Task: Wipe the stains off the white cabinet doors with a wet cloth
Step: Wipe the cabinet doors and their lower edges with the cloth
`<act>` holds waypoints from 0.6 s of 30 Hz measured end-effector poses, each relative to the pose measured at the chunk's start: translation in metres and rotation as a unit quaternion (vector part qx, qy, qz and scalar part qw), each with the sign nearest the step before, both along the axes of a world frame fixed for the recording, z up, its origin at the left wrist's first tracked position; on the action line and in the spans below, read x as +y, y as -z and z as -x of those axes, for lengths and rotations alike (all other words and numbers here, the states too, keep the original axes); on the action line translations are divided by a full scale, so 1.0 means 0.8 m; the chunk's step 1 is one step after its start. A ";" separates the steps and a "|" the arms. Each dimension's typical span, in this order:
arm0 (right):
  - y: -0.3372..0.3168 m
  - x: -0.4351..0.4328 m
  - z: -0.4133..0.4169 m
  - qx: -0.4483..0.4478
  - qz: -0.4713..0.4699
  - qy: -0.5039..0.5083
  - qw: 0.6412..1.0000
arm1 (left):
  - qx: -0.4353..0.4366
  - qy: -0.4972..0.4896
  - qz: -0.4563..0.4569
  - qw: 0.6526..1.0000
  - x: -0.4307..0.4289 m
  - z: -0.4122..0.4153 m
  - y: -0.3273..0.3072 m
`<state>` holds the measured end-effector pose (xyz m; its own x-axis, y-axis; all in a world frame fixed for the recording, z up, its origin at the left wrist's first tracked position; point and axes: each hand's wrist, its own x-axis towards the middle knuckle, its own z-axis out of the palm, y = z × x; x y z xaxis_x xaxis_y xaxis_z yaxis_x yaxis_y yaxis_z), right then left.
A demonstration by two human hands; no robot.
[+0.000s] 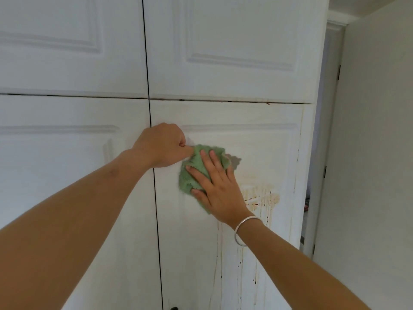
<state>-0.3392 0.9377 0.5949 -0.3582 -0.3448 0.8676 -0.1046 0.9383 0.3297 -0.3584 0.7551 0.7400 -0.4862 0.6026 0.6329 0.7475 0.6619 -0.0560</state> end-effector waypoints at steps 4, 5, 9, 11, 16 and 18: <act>0.017 0.017 -0.011 -0.002 0.286 0.015 0.958 | 0.006 -0.019 -0.009 1.000 0.002 -0.004 0.002; 0.022 0.013 -0.012 0.008 0.360 0.019 0.933 | 0.005 -0.022 -0.010 1.000 0.003 -0.004 0.003; 0.033 -0.010 -0.020 0.023 0.458 -0.025 0.889 | -0.009 -0.026 -0.017 0.999 0.001 -0.005 0.005; 0.041 -0.011 -0.035 0.007 0.466 -0.036 0.884 | -0.012 -0.027 -0.020 0.999 0.001 -0.006 0.004; 0.058 -0.001 -0.079 -0.061 0.442 -0.051 0.894 | -0.010 -0.036 -0.013 0.999 0.000 -0.006 -0.001; 0.034 0.002 -0.107 -0.110 0.559 -0.127 0.812 | -0.009 -0.043 -0.010 0.999 0.002 -0.007 -0.002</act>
<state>-0.2539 0.9396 0.5675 -0.5869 0.5268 0.6148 -0.2827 0.5782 -0.7654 -0.3530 0.7564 0.7417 -0.5469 0.5462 0.6345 0.6889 0.7242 -0.0296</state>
